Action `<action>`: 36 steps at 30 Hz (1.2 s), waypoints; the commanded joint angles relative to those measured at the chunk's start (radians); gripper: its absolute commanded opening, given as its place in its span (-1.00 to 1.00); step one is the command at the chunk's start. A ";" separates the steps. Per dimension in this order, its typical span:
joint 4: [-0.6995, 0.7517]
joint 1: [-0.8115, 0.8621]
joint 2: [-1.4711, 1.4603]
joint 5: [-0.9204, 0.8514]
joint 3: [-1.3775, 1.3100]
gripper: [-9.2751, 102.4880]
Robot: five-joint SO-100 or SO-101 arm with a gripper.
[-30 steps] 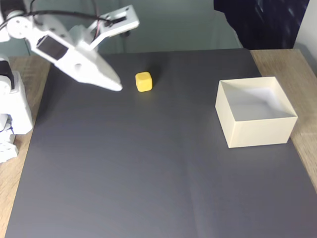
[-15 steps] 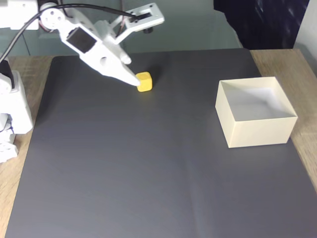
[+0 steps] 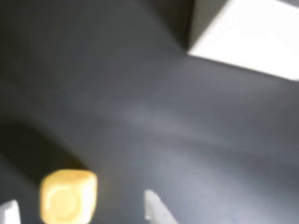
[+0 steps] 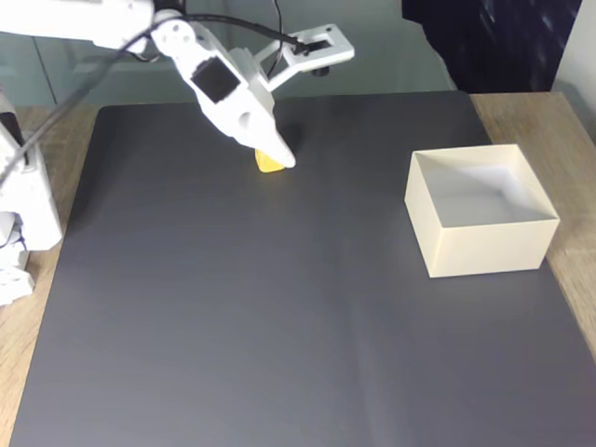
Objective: Grasp a cube block and put it in the white box.
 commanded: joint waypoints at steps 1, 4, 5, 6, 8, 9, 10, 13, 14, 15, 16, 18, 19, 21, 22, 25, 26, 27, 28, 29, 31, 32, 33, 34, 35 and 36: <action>-0.032 -0.028 -0.018 -0.008 -0.046 -0.23; -0.048 -0.041 -0.054 -0.009 -0.048 -0.23; -0.048 -0.044 -0.063 -0.009 -0.048 -0.24; -0.049 -0.048 -0.071 -0.011 -0.048 -0.24; -0.055 -0.051 -0.081 -0.011 -0.048 -0.24; -0.057 -0.051 -0.084 -0.011 -0.048 -0.25; -0.060 -0.051 -0.089 -0.011 -0.048 -0.26; -0.072 -0.048 -0.095 -0.006 -0.048 -0.27; -0.075 -0.046 -0.098 -0.005 -0.048 -0.27; -0.077 -0.044 -0.101 -0.005 -0.048 -0.28; -0.078 -0.044 -0.103 -0.003 -0.048 -0.28; -0.080 -0.044 -0.110 -0.003 -0.048 -0.29; -0.081 -0.046 -0.115 -0.003 -0.048 -0.29; -0.087 -0.054 -0.123 -0.003 -0.048 -0.32; -0.091 -0.060 -0.127 -0.003 -0.048 -0.34; -0.091 -0.078 -0.135 -0.008 -0.048 -0.48; -0.092 -0.083 -0.138 -0.009 -0.048 -0.50; -0.092 -0.086 -0.140 -0.009 -0.048 -0.52; -0.094 -0.087 -0.143 -0.011 -0.048 -0.52; -0.095 -0.089 -0.146 -0.011 -0.049 -0.53; -0.095 -0.089 -0.153 -0.009 -0.052 -0.53; -0.097 -0.089 -0.153 -0.006 -0.054 -0.53; -0.097 -0.089 -0.153 -0.006 -0.055 -0.53; -0.097 -0.087 -0.153 -0.005 -0.058 -0.53; -0.097 -0.087 -0.155 -0.005 -0.060 -0.54; -0.097 -0.087 -0.156 -0.003 -0.063 -0.54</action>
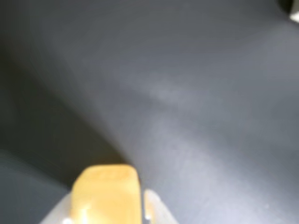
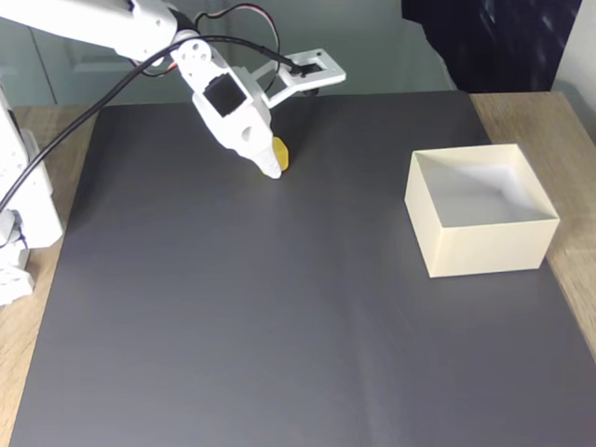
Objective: Grasp a cube block and put it in the white box.
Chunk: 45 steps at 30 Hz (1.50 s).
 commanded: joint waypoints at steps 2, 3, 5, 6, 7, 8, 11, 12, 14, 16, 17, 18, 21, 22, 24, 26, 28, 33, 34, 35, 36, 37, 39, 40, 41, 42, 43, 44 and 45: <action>-0.012 -0.014 -0.002 0.000 -0.054 -0.54; -0.012 -0.015 -0.003 0.000 -0.057 -0.54; -0.012 -0.018 -0.008 0.002 -0.060 -0.55; -0.012 -0.020 -0.011 0.002 -0.061 -0.55; -0.012 -0.021 -0.014 0.002 -0.063 -0.56; -0.012 -0.023 -0.015 0.002 -0.063 -0.57; -0.008 -0.031 -0.023 -0.005 -0.063 -0.74; -0.006 -0.032 -0.025 -0.012 -0.063 -0.81; -0.005 -0.034 -0.026 -0.023 -0.066 -0.84; -0.005 -0.038 -0.029 -0.025 -0.069 -0.84; -0.005 -0.041 -0.031 -0.028 -0.069 -0.84; -0.005 -0.043 -0.032 -0.029 -0.069 -0.84; -0.002 -0.046 -0.026 -0.028 -0.071 -0.84; 0.002 -0.046 -0.020 -0.025 -0.071 -0.84; 0.006 -0.046 0.002 -0.020 -0.071 -0.84; 0.008 -0.043 0.028 -0.020 -0.071 -0.84; 0.000 -0.040 0.064 -0.014 -0.072 -0.84; -0.011 -0.031 0.175 -0.006 -0.106 -0.84; -0.011 -0.028 0.193 -0.006 -0.117 -0.84; -0.011 -0.026 0.213 -0.006 -0.127 -0.84; -0.011 -0.023 0.235 -0.008 -0.138 -0.84; -0.011 -0.018 0.255 -0.005 -0.149 -0.84; -0.011 -0.009 0.298 0.009 -0.170 -0.84; -0.009 -0.002 0.316 0.020 -0.181 -0.84; -0.008 0.009 0.336 0.031 -0.193 -0.84; -0.011 0.020 0.351 0.037 -0.202 -0.84; -0.012 0.031 0.365 0.038 -0.213 -0.84; -0.012 0.046 0.376 0.038 -0.224 -0.84; -0.015 0.061 0.387 0.043 -0.236 -0.84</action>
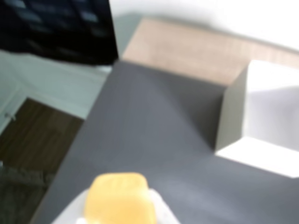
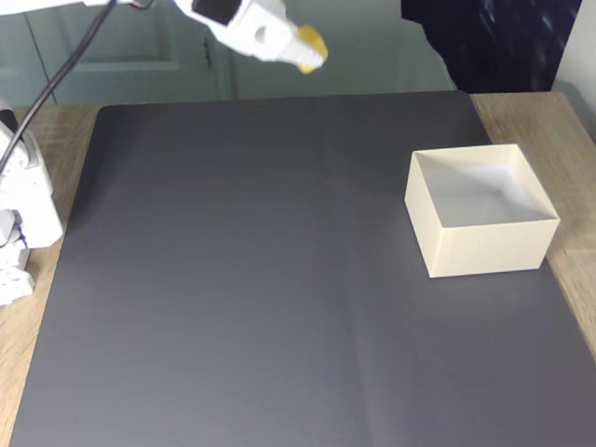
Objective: Grasp a cube block and put it in the white box.
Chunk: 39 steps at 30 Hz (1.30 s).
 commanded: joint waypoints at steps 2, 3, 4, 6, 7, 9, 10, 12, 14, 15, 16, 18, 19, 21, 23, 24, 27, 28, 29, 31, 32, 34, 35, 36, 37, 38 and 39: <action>-0.021 0.069 0.078 0.020 -0.094 -0.84; -0.029 0.087 0.080 0.026 -0.109 -0.84; -0.034 0.104 0.080 0.029 -0.129 -0.84; -0.040 0.141 0.060 0.034 -0.178 -0.84; -0.043 0.158 0.044 0.040 -0.206 -0.84; -0.066 0.196 -0.006 0.058 -0.270 -0.84; -0.072 0.212 -0.035 0.060 -0.305 -0.84; -0.091 0.242 -0.100 0.066 -0.376 -0.84; -0.106 0.273 -0.164 0.071 -0.443 -0.84; -0.114 0.288 -0.198 0.071 -0.471 -0.84; -0.127 0.302 -0.225 0.071 -0.492 -0.84; -0.135 0.327 -0.281 0.071 -0.537 -0.84; -0.138 0.336 -0.307 0.071 -0.555 -0.84; -0.150 0.351 -0.353 0.069 -0.580 -0.84; -0.166 0.362 -0.400 0.067 -0.595 -0.84; -0.172 0.365 -0.425 0.069 -0.601 -0.84; -0.189 0.373 -0.495 0.069 -0.620 -0.84; -0.198 0.374 -0.515 0.069 -0.623 -0.84; -0.199 0.376 -0.537 0.069 -0.632 -0.84; -0.209 0.380 -0.574 0.067 -0.638 -0.84; -0.215 0.382 -0.589 0.071 -0.638 -0.84; -0.233 0.390 -0.620 0.072 -0.641 -0.84; -0.242 0.393 -0.634 0.075 -0.643 -0.84; -0.247 0.396 -0.647 0.078 -0.647 -0.84; -0.250 0.400 -0.660 0.078 -0.653 -0.84; -0.253 0.402 -0.672 0.080 -0.660 -0.84; -0.255 0.403 -0.683 0.080 -0.667 -0.84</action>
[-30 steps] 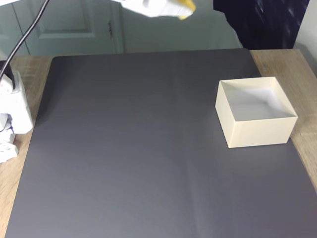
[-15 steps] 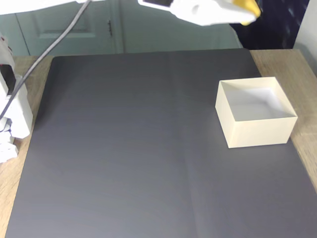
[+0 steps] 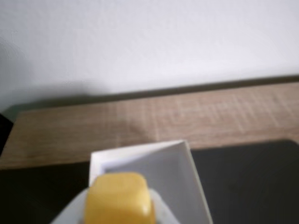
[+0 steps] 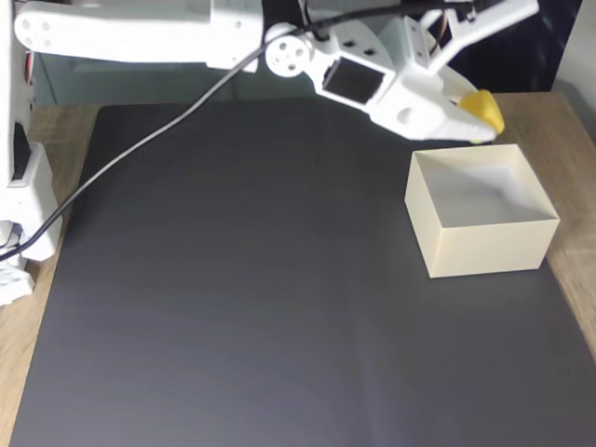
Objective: Grasp a cube block and put it in the white box.
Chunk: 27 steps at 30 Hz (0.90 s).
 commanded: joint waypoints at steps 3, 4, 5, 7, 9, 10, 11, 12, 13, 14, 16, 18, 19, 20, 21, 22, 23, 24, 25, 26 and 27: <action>-0.021 0.014 -0.028 0.008 -0.087 -0.84; -0.021 0.017 -0.037 0.008 -0.098 -0.84; -0.021 0.018 -0.044 0.008 -0.107 -0.84; -0.021 0.025 -0.058 0.008 -0.124 -0.84; -0.021 0.031 -0.064 0.008 -0.130 -0.84; -0.021 0.034 -0.066 0.008 -0.132 -0.84; -0.021 0.037 -0.067 0.008 -0.132 -0.84; -0.021 0.038 -0.067 0.009 -0.132 -0.84; -0.021 0.041 -0.069 0.008 -0.132 -0.82; -0.021 0.043 -0.071 0.005 -0.132 -0.76; -0.021 0.046 -0.077 0.005 -0.135 -0.59; -0.012 0.051 -0.080 0.009 -0.138 -0.43; -0.006 0.052 -0.080 0.008 -0.138 -0.37; -0.005 0.054 -0.080 0.008 -0.138 -0.32; -0.005 0.055 -0.081 0.008 -0.138 -0.27; -0.005 0.057 -0.081 0.008 -0.140 -0.24; -0.005 0.058 -0.083 0.008 -0.141 -0.23; -0.005 0.060 -0.083 0.008 -0.144 -0.23; -0.005 0.061 -0.083 0.009 -0.146 -0.23; -0.005 0.061 -0.083 0.009 -0.146 -0.23; -0.002 0.061 -0.081 0.009 -0.146 -0.24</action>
